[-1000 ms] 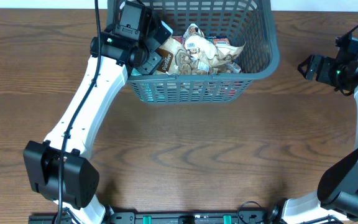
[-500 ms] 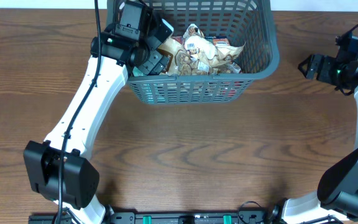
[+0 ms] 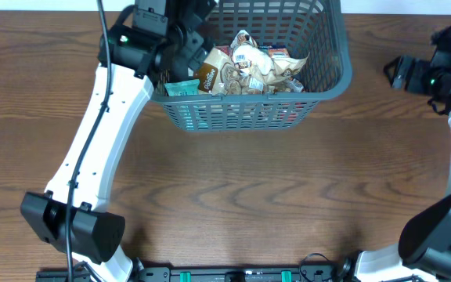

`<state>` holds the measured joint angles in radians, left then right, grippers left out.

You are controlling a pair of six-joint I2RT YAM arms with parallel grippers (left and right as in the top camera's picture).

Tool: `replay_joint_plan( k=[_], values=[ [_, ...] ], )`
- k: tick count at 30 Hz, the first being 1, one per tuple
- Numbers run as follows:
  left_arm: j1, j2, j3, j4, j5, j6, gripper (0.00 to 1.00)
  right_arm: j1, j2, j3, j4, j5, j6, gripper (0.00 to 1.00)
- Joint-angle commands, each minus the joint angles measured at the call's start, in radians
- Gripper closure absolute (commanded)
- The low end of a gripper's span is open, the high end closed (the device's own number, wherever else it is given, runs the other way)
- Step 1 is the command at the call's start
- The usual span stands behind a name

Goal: Pack container

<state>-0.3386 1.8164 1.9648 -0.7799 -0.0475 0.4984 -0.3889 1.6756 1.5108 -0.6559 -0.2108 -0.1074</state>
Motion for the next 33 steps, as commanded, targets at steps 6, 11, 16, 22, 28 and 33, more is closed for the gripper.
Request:
replay_joint_plan(
  k=[6,11,16,22,28,33],
  values=[
    [0.085,-0.092,0.043,0.054,-0.276,-0.240,0.01,0.058,-0.095,0.168,0.057,0.070,-0.094,0.01],
    [0.208,-0.143,0.042,0.032,-0.276,-0.363,0.01,0.063,-0.096,0.229,0.050,0.118,-0.105,0.01],
    [0.291,-0.182,0.024,-0.019,-0.276,-0.428,0.01,0.063,-0.113,0.233,0.006,0.183,-0.118,0.01],
    [0.322,-0.277,-0.097,0.016,-0.276,-0.467,0.01,0.063,-0.166,0.198,-0.036,0.267,-0.103,0.01],
    [0.322,-0.435,-0.336,0.159,-0.276,-0.471,0.01,0.063,-0.252,0.097,-0.036,0.293,-0.041,0.01],
    [0.322,-0.594,-0.578,0.263,-0.275,-0.470,0.01,0.063,-0.358,-0.043,-0.022,0.294,-0.028,0.01]
  ],
)
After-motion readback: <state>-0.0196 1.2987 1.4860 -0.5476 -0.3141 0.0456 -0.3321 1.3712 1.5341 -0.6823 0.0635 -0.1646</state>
